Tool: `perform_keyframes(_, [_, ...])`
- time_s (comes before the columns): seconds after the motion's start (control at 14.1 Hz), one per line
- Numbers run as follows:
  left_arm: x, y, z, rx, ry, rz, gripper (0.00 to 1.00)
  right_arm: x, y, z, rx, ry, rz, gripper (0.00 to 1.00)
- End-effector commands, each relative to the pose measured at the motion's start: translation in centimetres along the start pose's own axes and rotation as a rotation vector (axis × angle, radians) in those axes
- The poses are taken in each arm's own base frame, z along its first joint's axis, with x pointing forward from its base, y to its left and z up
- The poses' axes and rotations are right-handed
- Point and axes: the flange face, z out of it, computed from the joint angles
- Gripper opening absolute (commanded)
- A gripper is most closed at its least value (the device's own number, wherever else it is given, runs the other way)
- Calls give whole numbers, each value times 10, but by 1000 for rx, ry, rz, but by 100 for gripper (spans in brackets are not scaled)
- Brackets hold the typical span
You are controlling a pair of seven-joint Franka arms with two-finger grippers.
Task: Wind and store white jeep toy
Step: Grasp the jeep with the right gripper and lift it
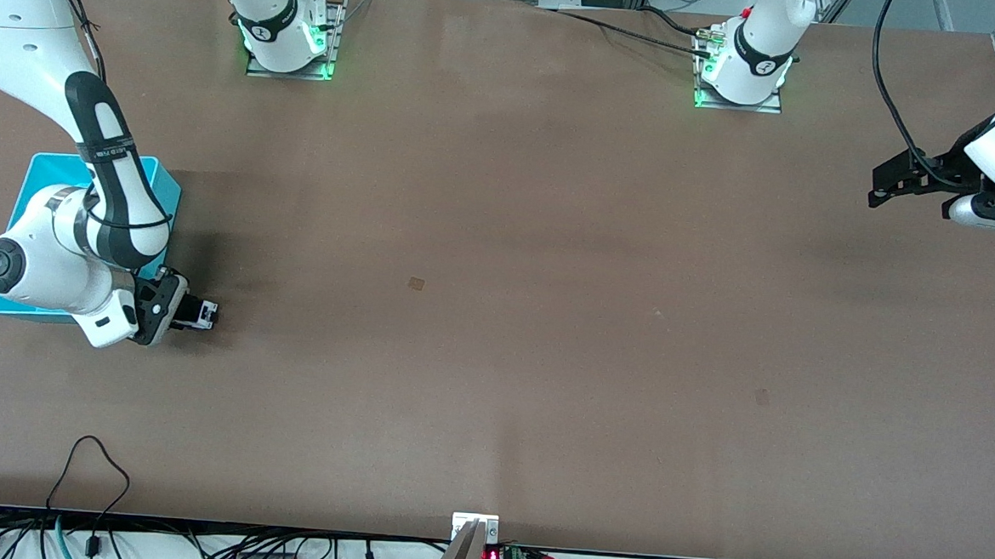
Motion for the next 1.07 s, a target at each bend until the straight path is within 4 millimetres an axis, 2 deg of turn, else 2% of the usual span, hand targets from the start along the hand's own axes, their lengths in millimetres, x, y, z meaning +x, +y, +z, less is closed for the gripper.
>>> perform_keyframes(0.0, [-2,2,-8,17,-5,13,100,2,-2,-7,-12,14,-22,39])
perform_keyframes(0.14, [-2,0,-8,17,-4,10,100,5,-2,-12,-16,15,-27,19])
perform_keyframes(0.21, [-2,0,-8,17,-4,10,100,11,-1,-20,-28,17,-36,10])
perform_keyframes(0.28, [-2,1,-8,17,-4,12,100,27,-3,-35,-50,30,-58,2])
perform_keyframes(0.43, [-2,0,-8,17,-4,10,100,47,-2,-62,-91,49,-77,0])
perform_keyframes(0.57, [-2,0,-8,17,-4,10,100,67,1,-98,-149,76,-88,0])
perform_keyframes(0.78, [-2,0,-8,17,-4,10,100,60,1,-141,-192,172,23,0])
perform_keyframes(1.0, [-2,1,-8,17,-4,12,100,17,-2,-169,-162,183,270,0])
